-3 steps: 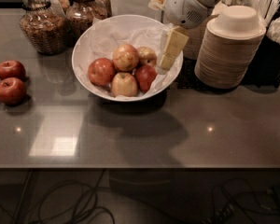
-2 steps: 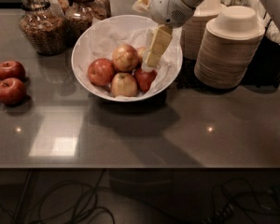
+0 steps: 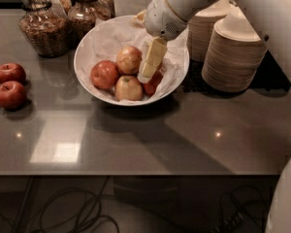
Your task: Pick apple from white bowl
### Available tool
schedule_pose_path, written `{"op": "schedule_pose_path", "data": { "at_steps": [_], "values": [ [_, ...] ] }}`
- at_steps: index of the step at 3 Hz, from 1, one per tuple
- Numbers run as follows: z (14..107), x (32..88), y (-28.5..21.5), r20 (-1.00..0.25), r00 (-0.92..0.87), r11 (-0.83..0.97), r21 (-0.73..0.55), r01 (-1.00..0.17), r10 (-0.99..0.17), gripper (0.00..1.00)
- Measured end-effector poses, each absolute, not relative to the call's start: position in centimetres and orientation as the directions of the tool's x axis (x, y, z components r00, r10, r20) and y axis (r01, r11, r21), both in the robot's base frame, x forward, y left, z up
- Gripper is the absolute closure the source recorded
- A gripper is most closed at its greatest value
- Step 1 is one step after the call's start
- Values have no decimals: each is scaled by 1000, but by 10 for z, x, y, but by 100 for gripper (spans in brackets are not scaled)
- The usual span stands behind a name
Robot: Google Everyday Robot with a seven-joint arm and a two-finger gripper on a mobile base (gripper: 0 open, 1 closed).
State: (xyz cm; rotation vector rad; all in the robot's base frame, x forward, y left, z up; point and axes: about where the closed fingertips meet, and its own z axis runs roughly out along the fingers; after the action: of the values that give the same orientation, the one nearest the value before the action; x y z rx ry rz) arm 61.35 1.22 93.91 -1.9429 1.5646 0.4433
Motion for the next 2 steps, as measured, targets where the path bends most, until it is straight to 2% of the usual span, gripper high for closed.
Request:
{"op": "schedule_pose_path", "data": {
  "at_steps": [2],
  "values": [
    [915, 616, 13, -601, 210, -118, -189, -975, -771, 0]
  ]
}}
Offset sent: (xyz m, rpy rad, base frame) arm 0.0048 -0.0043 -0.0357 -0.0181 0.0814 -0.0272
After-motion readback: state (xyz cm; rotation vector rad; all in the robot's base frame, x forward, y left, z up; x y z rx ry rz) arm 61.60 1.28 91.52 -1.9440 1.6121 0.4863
